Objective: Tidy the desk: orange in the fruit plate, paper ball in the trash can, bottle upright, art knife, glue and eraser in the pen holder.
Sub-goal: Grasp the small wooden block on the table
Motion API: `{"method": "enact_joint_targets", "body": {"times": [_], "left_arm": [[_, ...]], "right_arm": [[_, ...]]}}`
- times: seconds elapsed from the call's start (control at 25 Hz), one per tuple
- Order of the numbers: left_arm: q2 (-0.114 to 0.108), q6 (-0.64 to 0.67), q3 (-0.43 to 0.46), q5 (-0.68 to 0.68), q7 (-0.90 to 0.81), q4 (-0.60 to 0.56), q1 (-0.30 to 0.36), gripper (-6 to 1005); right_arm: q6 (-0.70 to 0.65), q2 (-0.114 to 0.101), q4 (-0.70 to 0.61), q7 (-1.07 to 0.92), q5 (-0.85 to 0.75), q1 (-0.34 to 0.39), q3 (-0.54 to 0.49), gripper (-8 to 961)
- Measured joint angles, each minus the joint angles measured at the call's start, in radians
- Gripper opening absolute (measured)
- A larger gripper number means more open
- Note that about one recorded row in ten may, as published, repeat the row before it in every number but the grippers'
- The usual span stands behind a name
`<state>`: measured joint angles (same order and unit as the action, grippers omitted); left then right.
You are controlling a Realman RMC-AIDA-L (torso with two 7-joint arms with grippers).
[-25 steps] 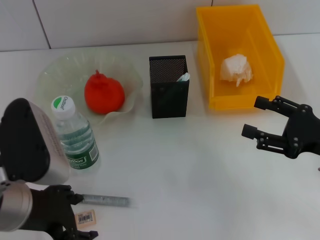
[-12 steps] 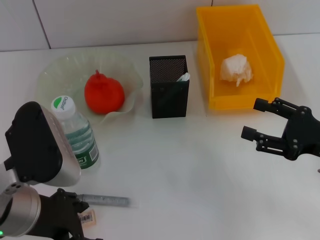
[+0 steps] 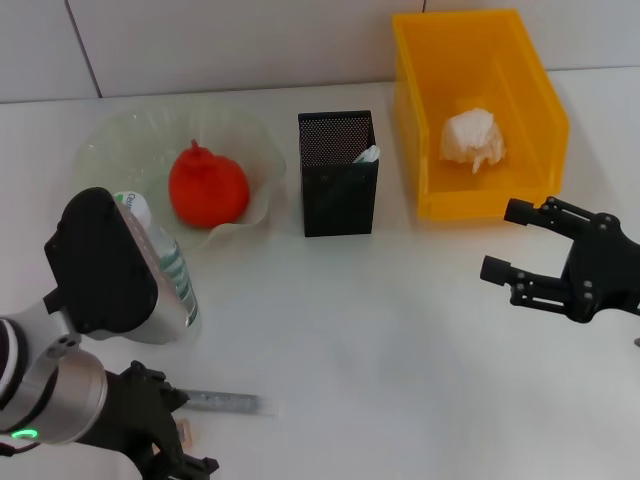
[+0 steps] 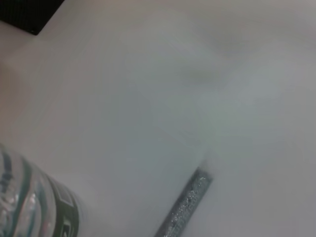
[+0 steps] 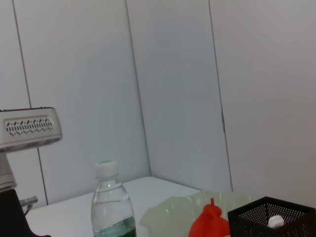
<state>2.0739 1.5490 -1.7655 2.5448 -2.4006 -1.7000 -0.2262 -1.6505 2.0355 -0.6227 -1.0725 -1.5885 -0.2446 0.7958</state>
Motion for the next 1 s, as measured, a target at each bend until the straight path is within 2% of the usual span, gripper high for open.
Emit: {"method": "enact_joint_targets", "body": {"times": [0.28, 0.56, 0.72, 1.0], "left_arm": [[-0.002, 0.007, 0.001, 0.01, 0.0, 0.035, -0.03, 797], [-0.003, 0.009, 0.005, 0.014, 0.005, 0.039, -0.03, 798], [-0.003, 0.009, 0.009, 0.016, 0.008, 0.082, -0.04, 781], [-0.002, 0.005, 0.01, 0.017, 0.011, 0.087, -0.046, 751]], "right_arm": [[0.0, -0.003, 0.001, 0.0, -0.001, -0.005, 0.0, 826], [0.009, -0.007, 0.001, -0.004, -0.001, -0.014, 0.0, 825], [0.019, -0.008, 0.001, -0.004, -0.001, -0.016, 0.0, 826], [0.02, -0.008, 0.002, -0.004, -0.002, -0.018, 0.0, 825]]}}
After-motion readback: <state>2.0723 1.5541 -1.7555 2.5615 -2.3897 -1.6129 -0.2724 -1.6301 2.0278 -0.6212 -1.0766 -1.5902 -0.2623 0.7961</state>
